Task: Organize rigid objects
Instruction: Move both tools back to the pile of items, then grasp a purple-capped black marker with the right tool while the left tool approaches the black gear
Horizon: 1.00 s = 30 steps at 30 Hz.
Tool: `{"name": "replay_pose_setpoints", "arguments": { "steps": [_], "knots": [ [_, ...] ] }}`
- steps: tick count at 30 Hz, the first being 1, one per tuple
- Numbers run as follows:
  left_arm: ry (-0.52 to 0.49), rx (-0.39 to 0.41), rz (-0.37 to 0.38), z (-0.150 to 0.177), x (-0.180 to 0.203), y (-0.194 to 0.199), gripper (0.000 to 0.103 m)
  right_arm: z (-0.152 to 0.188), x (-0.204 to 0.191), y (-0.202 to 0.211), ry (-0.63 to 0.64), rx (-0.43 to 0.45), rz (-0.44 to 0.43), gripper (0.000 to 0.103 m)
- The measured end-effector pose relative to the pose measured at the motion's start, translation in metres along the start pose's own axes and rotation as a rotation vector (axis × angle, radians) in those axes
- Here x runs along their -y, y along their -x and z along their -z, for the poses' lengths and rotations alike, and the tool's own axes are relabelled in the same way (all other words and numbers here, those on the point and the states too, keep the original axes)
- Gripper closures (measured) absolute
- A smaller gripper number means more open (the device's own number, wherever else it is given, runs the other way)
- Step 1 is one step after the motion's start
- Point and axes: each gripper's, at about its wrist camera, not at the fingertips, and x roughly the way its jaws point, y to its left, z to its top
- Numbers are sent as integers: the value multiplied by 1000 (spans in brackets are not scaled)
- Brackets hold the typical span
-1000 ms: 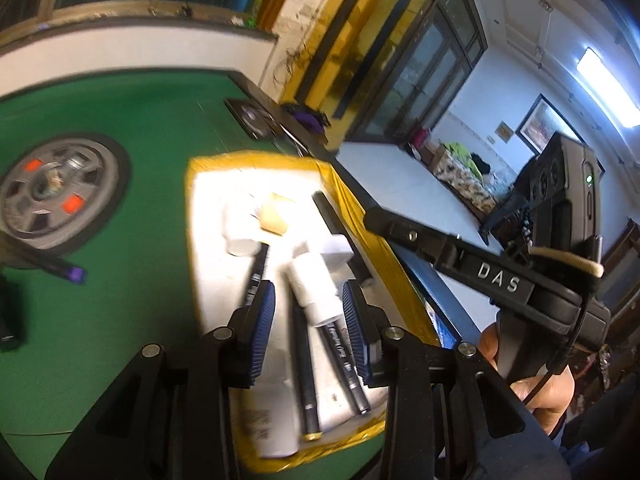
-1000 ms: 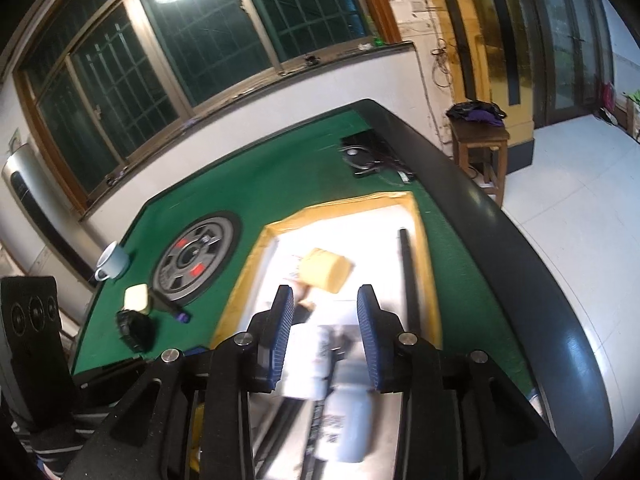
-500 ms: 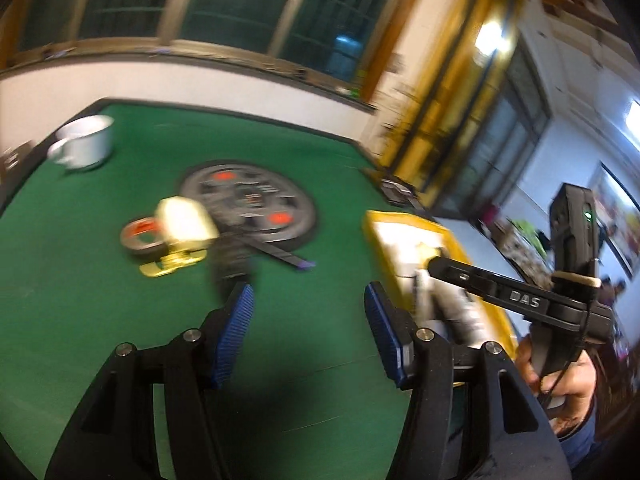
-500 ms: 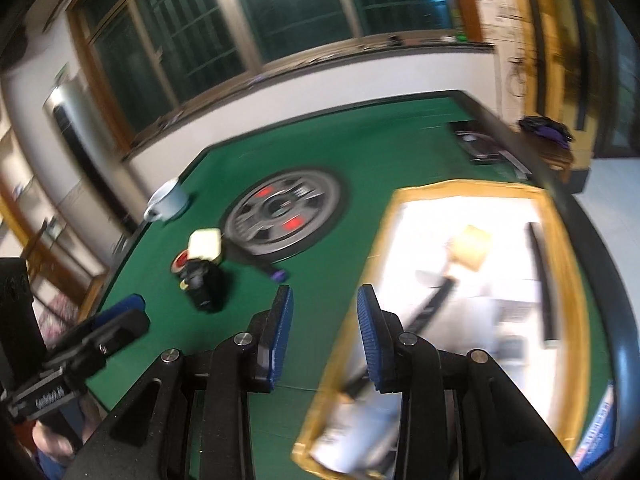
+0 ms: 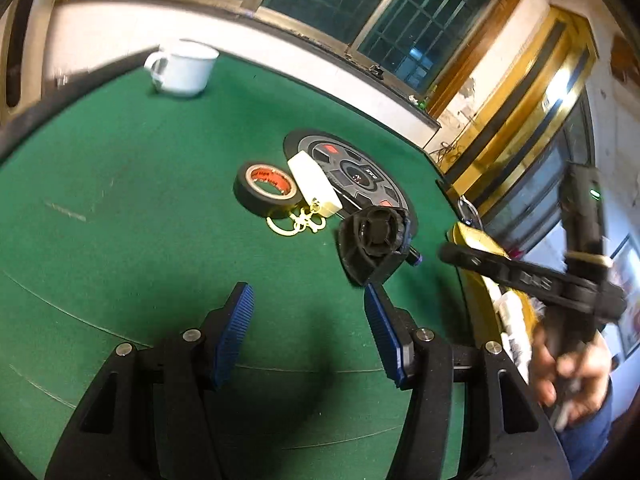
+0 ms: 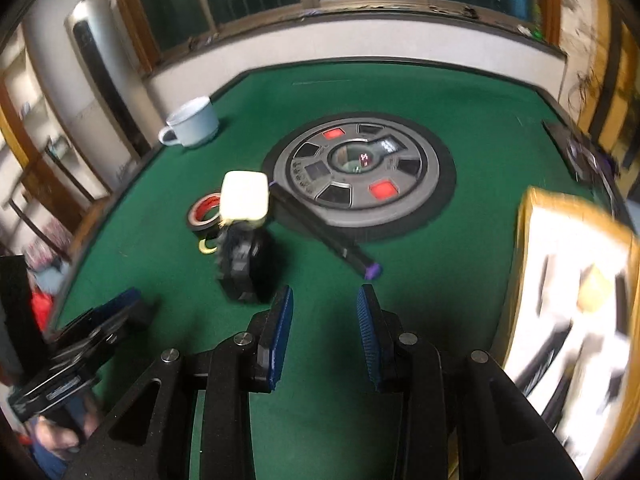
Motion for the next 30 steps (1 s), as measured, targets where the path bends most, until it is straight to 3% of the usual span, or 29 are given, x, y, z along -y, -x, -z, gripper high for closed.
{"name": "replay_pose_setpoints", "arguments": {
  "steps": [5, 8, 11, 16, 19, 21, 25, 30],
  "knots": [
    [2, -11, 42, 2, -2, 3, 46, -37, -11, -39, 166, -82, 28, 74],
    [-4, -13, 53, 3, 0, 1, 46, -52, -17, -67, 220, -142, -5, 74],
    [1, -16, 62, 2, -1, 1, 46, -60, -19, -90, 222, -185, -24, 74],
    [5, -22, 71, 2, -1, 0, 46, -63, -16, -95, 136, -207, -105, 76],
    [6, -20, 68, 1, -1, 0, 46, -54, -7, -92, 77, -237, -118, 89],
    [5, -16, 66, 1, -2, 0, 46, -41, 1, -82, 25, -227, -103, 90],
    [2, -16, 60, 1, -1, 0, 46, -7, 9, -55, -54, -163, 25, 90],
    [3, -22, 52, 2, 0, 0, 46, 44, 3, -19, -117, -74, 75, 90]
  ]
}}
